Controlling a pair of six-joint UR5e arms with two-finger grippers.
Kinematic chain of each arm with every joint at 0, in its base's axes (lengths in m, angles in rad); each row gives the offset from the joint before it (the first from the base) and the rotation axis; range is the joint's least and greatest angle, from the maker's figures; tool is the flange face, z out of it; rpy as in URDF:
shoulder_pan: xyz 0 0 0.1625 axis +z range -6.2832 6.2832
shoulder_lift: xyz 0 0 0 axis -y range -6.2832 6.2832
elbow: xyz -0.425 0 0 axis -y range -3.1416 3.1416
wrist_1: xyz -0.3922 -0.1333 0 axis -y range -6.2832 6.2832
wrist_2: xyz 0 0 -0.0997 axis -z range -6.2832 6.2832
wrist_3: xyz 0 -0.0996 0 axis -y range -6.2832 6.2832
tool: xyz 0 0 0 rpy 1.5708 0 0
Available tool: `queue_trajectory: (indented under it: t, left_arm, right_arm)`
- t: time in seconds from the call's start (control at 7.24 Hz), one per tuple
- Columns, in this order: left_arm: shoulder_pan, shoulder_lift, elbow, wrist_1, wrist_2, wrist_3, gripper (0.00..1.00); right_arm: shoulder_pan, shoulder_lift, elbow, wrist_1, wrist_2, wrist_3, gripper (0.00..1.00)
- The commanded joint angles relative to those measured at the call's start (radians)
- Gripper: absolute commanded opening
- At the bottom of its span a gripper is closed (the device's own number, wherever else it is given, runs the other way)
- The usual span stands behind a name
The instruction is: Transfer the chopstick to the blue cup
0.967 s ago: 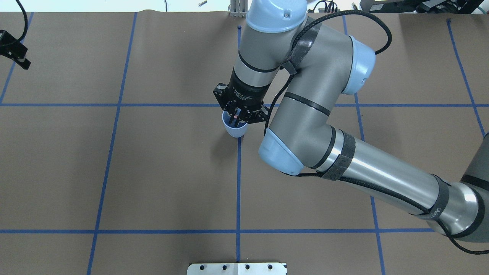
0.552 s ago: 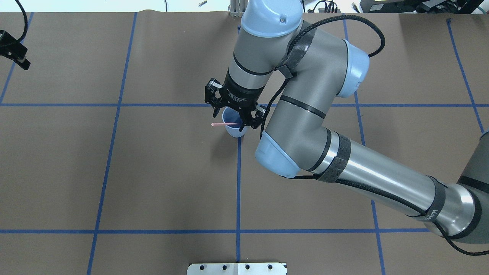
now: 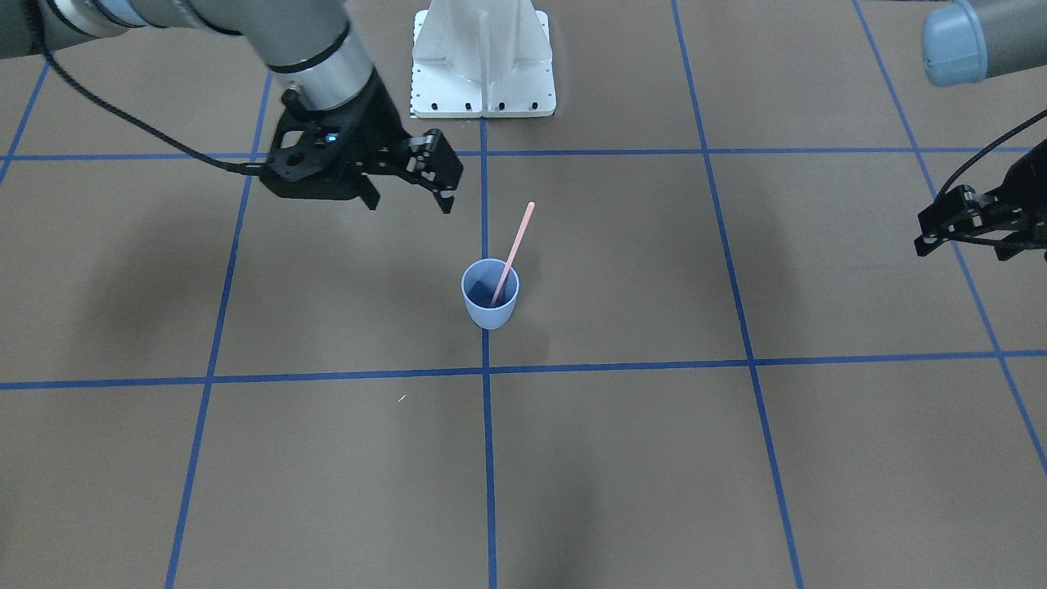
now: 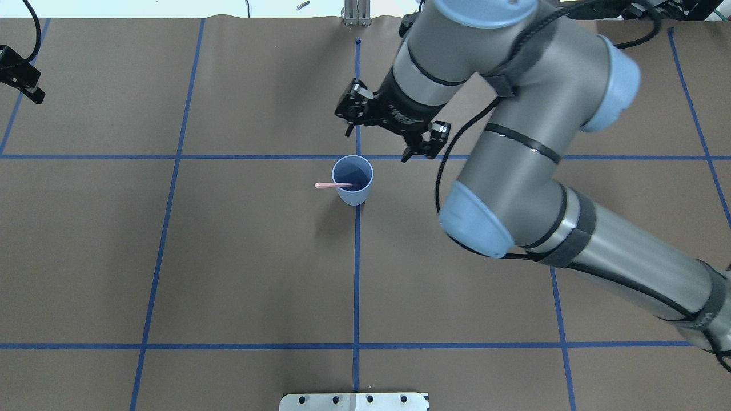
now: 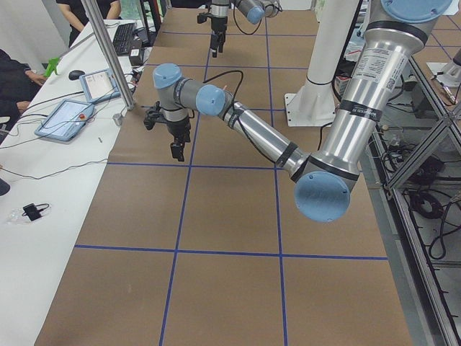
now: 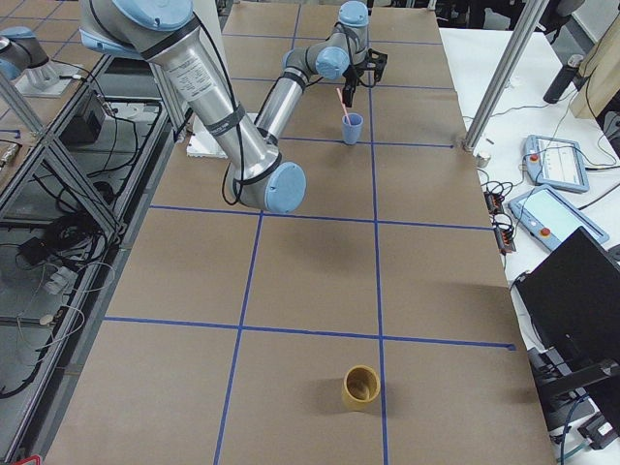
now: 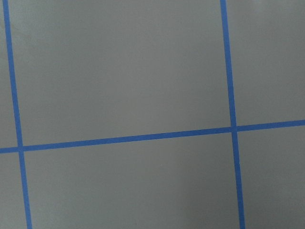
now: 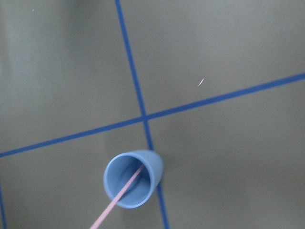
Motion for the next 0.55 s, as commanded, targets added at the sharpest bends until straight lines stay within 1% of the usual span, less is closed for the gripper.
queue_trajectory:
  t: [0.0,0.14,0.28,0.41]
  left_arm:
    - [-0.006,0.0,0.001,-0.016,0.0,0.004,0.99]
    - [-0.018,0.0,0.01,-0.02,0.0,0.045,0.99]
    - [-0.038,0.0,0.024,-0.02,0.0,0.047,0.99]
    - [-0.055,0.001,0.033,-0.02,0.0,0.049,0.99]
  right_arm:
    - [0.16,-0.175,0.034,-0.002,0.018,-0.309,1.0]
    - [0.226,-0.265,0.022,-0.002,0.047,-0.495,1.0]
    - [0.329,-0.301,-0.051,-0.002,0.092,-0.706,1.0]
    - [0.415,-0.348,-0.093,-0.002,0.14,-0.83,1.0]
